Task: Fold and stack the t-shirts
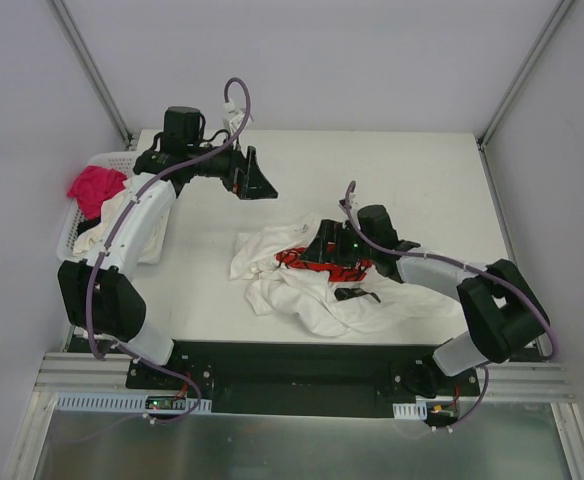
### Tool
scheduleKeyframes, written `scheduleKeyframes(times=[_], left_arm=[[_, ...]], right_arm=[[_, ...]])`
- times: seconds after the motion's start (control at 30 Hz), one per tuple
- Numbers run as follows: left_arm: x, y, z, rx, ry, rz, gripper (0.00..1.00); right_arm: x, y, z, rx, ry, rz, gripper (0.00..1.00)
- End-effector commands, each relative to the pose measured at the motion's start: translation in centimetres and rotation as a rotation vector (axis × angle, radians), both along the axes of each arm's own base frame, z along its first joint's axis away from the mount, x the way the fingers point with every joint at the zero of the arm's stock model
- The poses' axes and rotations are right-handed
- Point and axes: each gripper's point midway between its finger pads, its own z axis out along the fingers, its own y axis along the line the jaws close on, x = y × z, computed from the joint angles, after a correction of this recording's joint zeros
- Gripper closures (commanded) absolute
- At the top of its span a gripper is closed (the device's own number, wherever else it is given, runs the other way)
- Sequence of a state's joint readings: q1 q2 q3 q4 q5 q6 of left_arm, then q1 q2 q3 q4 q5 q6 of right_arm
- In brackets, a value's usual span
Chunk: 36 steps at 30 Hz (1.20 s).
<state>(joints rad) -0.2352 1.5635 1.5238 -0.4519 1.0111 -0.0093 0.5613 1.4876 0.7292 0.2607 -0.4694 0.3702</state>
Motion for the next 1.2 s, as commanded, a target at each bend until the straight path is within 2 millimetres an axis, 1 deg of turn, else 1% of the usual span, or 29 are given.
scheduleKeyframes(times=[0.0, 0.03, 0.1, 0.13, 0.17, 0.23, 0.27, 0.33, 0.37, 0.4, 0.43, 0.47, 0.53, 0.57, 0.63, 0.7, 0.73, 0.77, 0.8, 0.87, 0.9, 0.93, 0.97, 1.0, 1.03, 1.07, 1.1, 1.13, 1.17], left_arm=[[-0.9, 0.1, 3.2, -0.021, -0.127, -0.014, 0.01], [-1.1, 0.1, 3.4, -0.022, -0.13, -0.015, 0.01], [-1.2, 0.2, 3.8, -0.024, -0.144, -0.013, 0.01], [-1.3, 0.2, 3.9, -0.022, -0.149, -0.009, 0.01], [-1.4, 0.3, 4.1, -0.023, -0.158, -0.006, 0.01], [-1.6, 0.4, 4.2, -0.022, -0.164, -0.006, 0.01], [-1.6, 0.4, 4.3, -0.022, -0.169, -0.005, 0.01], [-1.7, 0.4, 4.3, -0.022, -0.168, -0.004, 0.01], [-1.6, 0.5, 4.2, -0.018, -0.169, 0.002, 0.01], [-1.6, 0.5, 4.2, -0.018, -0.167, 0.002, 0.01], [-1.5, 0.5, 4.1, -0.016, -0.168, 0.005, 0.01], [-1.5, 0.5, 4.1, -0.015, -0.168, 0.007, 0.01], [-1.3, 0.5, 3.9, -0.01, -0.163, 0.012, 0.01], [-1.4, 0.5, 3.8, -0.01, -0.161, 0.012, 0.01], [-1.2, 0.6, 3.6, -0.004, -0.161, 0.018, 0.01], [-1.1, 0.5, 3.4, -0.004, -0.155, 0.019, 0.01], [-1.0, 0.5, 3.3, -0.006, -0.152, 0.019, 0.01], [-0.9, 0.4, 2.9, -0.005, -0.144, 0.019, 0.01], [-0.8, 0.4, 2.8, -0.008, -0.141, 0.016, 0.01], [-0.5, 0.3, 2.2, -0.006, -0.122, 0.014, 0.01], [-0.4, 0.2, 2.1, -0.008, -0.117, 0.012, 0.01], [-0.3, 0.2, 2.0, -0.007, -0.115, 0.012, 0.01], [-0.1, 0.1, 1.6, -0.006, -0.105, 0.011, 0.01], [0.0, 0.1, 1.4, -0.004, -0.099, 0.013, 0.01], [0.1, 0.1, 1.3, -0.004, -0.093, 0.012, 0.01], [0.2, 0.0, 0.9, -0.001, -0.082, 0.012, 0.01], [0.2, 0.0, 0.8, -0.001, -0.079, 0.012, 0.01], [0.2, 0.1, 0.6, 0.001, -0.073, 0.013, 0.01], [0.1, 0.0, 0.5, 0.0, -0.072, 0.01, 0.01]], right_arm=[[-0.7, 2.1, -0.5, 0.088, 0.051, 0.029, 0.01], [-0.9, 2.6, -1.1, 0.099, 0.075, 0.027, 0.01], [-1.2, 3.3, -1.7, 0.103, 0.093, 0.038, 0.06], [-1.0, 3.6, -2.2, 0.108, 0.1, 0.034, 0.09], [-1.1, 4.0, -2.4, 0.117, 0.113, 0.036, 0.17], [-0.8, 4.4, -3.0, 0.126, 0.132, 0.033, 0.28], [-0.2, 4.8, -2.6, 0.136, 0.128, 0.03, 0.41], [0.4, 5.2, -2.8, 0.137, 0.135, 0.027, 0.57], [1.1, 5.6, -2.2, 0.15, 0.123, 0.029, 0.72], [1.4, 5.7, -1.9, 0.156, 0.121, 0.028, 0.8], [1.9, 5.7, -2.0, 0.157, 0.126, 0.019, 0.93], [2.8, 5.7, -1.4, 0.17, 0.114, 0.007, 0.99], [4.0, 5.4, -1.0, 0.184, 0.12, -0.015, 0.99], [5.0, 4.8, -0.6, 0.195, 0.117, -0.033, 0.99], [6.9, 4.5, 1.3, 0.223, 0.097, -0.05, 0.99], [9.3, 3.3, 3.7, 0.237, 0.075, -0.077, 0.99], [10.5, 2.3, 4.7, 0.239, 0.053, -0.105, 0.99], [11.3, 1.7, 5.4, 0.232, 0.029, -0.128, 0.99], [12.1, 1.2, 7.4, 0.22, 0.006, -0.147, 0.99], [13.8, -0.3, 9.3, 0.181, -0.053, -0.18, 0.99], [13.9, -0.8, 10.3, 0.161, -0.045, -0.185, 0.99], [15.5, -1.6, 13.5, 0.171, -0.114, -0.195, 0.99], [16.2, -2.2, 15.3, 0.164, -0.15, -0.212, 0.99], [16.2, -3.3, 16.3, 0.139, -0.143, -0.236, 0.99], [17.1, -5.0, 17.9, 0.135, -0.178, -0.278, 0.99], [18.0, -6.2, 20.5, 0.131, -0.246, -0.314, 0.99], [17.9, -7.4, 22.2, 0.129, -0.274, -0.346, 0.99], [18.6, -9.2, 23.5, 0.126, -0.306, -0.389, 0.99], [18.8, -10.1, 25.4, 0.132, -0.347, -0.405, 0.99]])
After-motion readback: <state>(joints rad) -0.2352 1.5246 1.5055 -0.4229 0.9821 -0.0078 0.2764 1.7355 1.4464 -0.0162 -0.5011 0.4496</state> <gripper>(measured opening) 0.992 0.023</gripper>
